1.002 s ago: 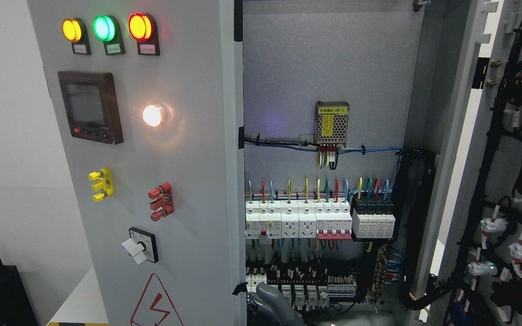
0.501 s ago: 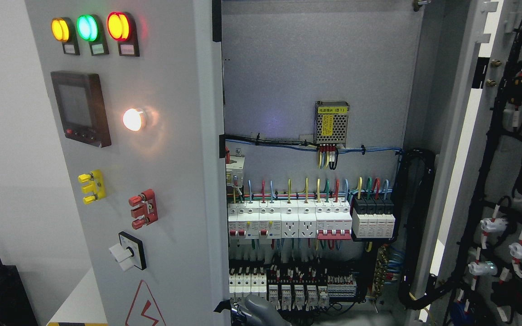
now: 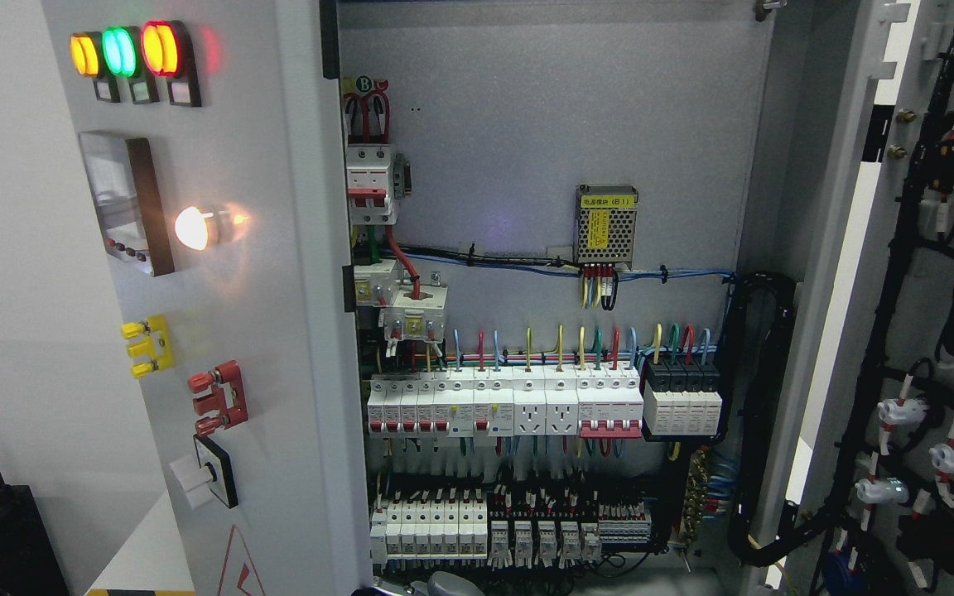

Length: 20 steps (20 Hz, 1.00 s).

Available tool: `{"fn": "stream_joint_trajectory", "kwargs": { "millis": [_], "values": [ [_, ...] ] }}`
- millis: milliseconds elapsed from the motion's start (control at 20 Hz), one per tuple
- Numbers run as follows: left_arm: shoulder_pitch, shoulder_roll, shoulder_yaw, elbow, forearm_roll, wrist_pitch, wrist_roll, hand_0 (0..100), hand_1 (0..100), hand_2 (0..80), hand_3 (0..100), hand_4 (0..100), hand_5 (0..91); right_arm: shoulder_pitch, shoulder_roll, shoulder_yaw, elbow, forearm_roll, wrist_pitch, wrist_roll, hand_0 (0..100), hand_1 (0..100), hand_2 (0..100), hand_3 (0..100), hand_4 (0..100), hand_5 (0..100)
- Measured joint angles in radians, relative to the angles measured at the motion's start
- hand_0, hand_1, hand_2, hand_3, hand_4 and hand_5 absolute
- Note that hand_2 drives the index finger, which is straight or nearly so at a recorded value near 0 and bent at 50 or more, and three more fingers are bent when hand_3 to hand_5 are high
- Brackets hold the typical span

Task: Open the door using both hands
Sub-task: 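Swing the panel door wide open, away from the cabinet interior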

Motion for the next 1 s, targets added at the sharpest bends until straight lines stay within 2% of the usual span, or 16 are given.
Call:
{"fn": "stream_joint_trajectory", "kwargs": {
  "millis": [1002],
  "values": [
    [0.0,0.0,0.0,0.0,0.0,0.0,0.0,0,0,0.0,0,3,0.0,0.009,0.005,0.123,-0.036,0.015,0.009,-0.004,11,0,0,0,0,0]
  ]
}}
